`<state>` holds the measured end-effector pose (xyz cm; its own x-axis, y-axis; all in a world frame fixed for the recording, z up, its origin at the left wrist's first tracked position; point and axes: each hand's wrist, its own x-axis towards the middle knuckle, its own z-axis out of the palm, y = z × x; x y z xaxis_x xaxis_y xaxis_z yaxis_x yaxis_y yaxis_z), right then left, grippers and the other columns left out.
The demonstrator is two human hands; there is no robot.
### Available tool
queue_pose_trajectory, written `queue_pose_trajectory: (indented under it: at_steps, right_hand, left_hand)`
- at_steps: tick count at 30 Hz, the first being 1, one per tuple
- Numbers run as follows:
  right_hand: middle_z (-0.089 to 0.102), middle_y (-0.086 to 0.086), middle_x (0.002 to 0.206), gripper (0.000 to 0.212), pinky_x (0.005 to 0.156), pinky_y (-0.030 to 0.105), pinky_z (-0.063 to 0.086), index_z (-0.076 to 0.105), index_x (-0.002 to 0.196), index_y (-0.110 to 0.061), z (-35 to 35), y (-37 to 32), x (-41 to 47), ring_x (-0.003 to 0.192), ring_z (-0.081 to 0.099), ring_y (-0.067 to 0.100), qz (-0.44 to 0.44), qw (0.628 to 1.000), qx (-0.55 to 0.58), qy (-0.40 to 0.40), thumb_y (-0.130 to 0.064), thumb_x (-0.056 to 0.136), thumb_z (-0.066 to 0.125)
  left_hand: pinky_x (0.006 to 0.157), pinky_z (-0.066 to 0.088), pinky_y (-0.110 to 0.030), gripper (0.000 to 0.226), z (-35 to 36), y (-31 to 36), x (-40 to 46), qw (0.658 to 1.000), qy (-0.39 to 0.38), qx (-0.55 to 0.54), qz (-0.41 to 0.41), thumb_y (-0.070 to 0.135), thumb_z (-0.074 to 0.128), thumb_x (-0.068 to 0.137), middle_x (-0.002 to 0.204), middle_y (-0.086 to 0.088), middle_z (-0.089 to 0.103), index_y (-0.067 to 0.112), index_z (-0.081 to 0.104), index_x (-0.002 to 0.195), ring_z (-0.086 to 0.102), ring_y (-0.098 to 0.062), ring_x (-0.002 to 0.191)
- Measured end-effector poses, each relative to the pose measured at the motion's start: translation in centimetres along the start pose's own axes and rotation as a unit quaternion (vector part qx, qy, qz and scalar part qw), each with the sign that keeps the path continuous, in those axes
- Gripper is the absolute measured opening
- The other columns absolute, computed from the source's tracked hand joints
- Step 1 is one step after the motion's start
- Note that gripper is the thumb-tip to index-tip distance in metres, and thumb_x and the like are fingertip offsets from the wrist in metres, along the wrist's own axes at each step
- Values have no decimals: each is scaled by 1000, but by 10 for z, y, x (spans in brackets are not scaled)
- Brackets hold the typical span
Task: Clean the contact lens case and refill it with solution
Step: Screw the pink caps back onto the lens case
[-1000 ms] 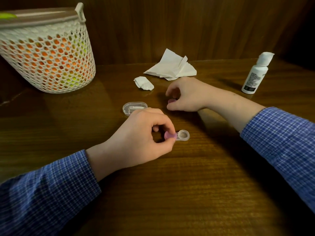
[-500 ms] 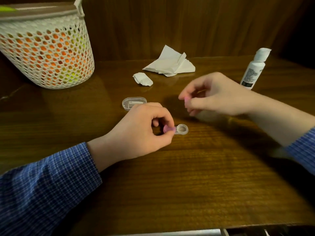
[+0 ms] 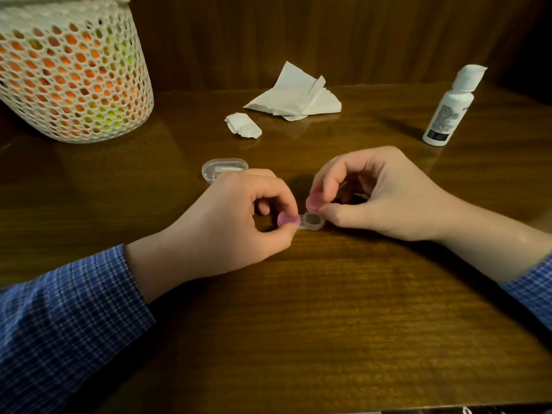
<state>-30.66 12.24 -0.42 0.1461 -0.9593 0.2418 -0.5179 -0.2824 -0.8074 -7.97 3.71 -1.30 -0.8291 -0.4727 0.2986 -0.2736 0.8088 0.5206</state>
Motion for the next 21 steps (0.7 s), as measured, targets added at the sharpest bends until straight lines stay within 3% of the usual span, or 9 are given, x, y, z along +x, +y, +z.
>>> queue_pose_trajectory:
  at_steps: [2, 4, 13, 21]
  right_hand:
    - [78, 0, 97, 14, 81, 22, 56, 74, 83, -8, -1, 1, 1, 95, 74, 13, -2, 1000, -4, -12, -19, 78, 81]
    - [78, 0, 98, 11, 82, 20, 56, 75, 83, -9, 0, 2, 0, 95, 74, 13, -7, 1000, -8, -26, -16, 80, 83]
    - [75, 0, 96, 10, 86, 42, 57, 76, 83, -20, 4, 5, -1, 91, 70, 22, -9, 998, -51, -46, -25, 80, 84]
    - [74, -5, 96, 13, 81, 43, 58, 77, 92, -23, 3, 5, -2, 87, 66, 21, -10, 997, -60, -55, -26, 81, 84]
  left_hand:
    - [68, 53, -25, 12, 1, 0, 1, 1000, 1, 5, 4, 30, 74, 83, 91, 13, 68, 27, 76, 95, 63, -11, 84]
    - [68, 53, -24, 11, 0, -1, 1, 1000, 1, 7, 5, 30, 74, 83, 90, 14, 67, 28, 76, 94, 63, -10, 84]
    - [67, 50, -17, 10, 0, -1, 2, 1000, -6, 4, 1, 29, 76, 82, 89, 13, 68, 28, 75, 92, 63, -13, 87]
    - [67, 52, -23, 13, -1, 0, 1, 1000, -11, 2, -3, 30, 74, 82, 91, 12, 67, 27, 75, 95, 62, -12, 84]
